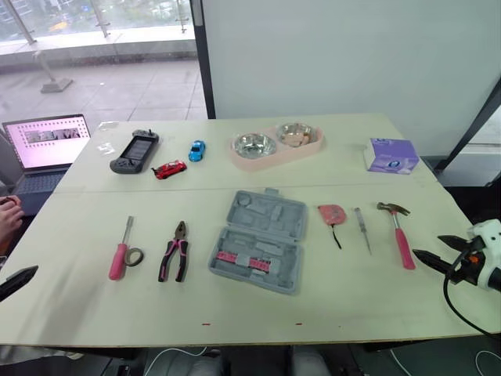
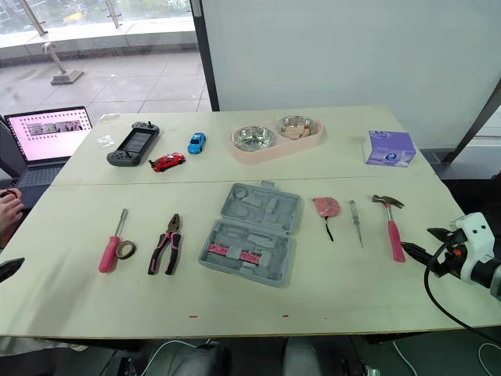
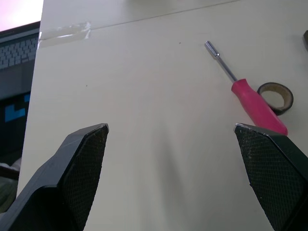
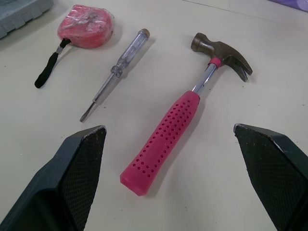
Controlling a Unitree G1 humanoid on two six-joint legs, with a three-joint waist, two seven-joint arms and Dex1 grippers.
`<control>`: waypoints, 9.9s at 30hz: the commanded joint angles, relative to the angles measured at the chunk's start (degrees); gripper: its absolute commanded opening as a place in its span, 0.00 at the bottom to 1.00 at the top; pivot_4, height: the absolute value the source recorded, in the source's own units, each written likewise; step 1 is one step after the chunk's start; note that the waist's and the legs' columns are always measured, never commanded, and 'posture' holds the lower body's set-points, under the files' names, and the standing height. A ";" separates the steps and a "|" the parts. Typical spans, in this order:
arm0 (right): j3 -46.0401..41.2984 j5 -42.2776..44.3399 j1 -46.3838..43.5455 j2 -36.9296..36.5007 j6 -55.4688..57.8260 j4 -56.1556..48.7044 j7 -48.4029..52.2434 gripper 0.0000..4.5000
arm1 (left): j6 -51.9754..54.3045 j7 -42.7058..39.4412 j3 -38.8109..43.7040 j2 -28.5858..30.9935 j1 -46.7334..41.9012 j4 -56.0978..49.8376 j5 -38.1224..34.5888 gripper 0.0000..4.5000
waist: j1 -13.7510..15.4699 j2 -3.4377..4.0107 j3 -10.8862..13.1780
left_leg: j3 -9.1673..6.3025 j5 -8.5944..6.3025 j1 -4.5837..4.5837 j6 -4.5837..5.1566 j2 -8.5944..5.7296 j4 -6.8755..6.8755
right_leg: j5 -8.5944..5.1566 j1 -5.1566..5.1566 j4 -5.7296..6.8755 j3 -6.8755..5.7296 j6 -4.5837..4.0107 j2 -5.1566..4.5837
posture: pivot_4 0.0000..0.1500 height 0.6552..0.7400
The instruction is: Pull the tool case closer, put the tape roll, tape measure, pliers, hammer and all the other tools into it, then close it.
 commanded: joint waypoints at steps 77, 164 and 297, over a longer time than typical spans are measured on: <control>46.62 -23.58 -23.85 18.59 33.07 -32.98 -10.89 0.00 | -10.59 10.93 -53.31 -43.67 -49.66 22.01 33.96 0.02 | 1.60 -0.50 -0.62 | -0.12 0.43 -0.90 -0.64 -0.22 0.33 | 0.66 -0.64 -0.13 0.05 0.37 -0.01 | 1.00 0.81; 22.59 -4.90 3.17 0.45 32.76 -56.21 -3.40 0.00 | 22.58 11.15 -31.00 -12.17 1.28 -55.22 9.45 0.02 | 2.98 -0.46 -0.83 | 0.44 0.10 -0.96 -0.12 0.07 0.15 | 0.67 -1.00 -0.28 0.11 0.29 0.00 | 1.00 0.81; 33.15 -1.33 -18.09 17.35 30.67 -55.83 -10.63 1.00 | -16.31 -25.46 -59.03 -24.51 -50.80 1.88 24.61 0.01 | 1.50 -0.61 -0.36 | 0.77 0.10 -1.01 -0.10 0.09 0.34 | 0.83 -1.22 -0.08 0.23 0.19 0.03 | 1.00 0.81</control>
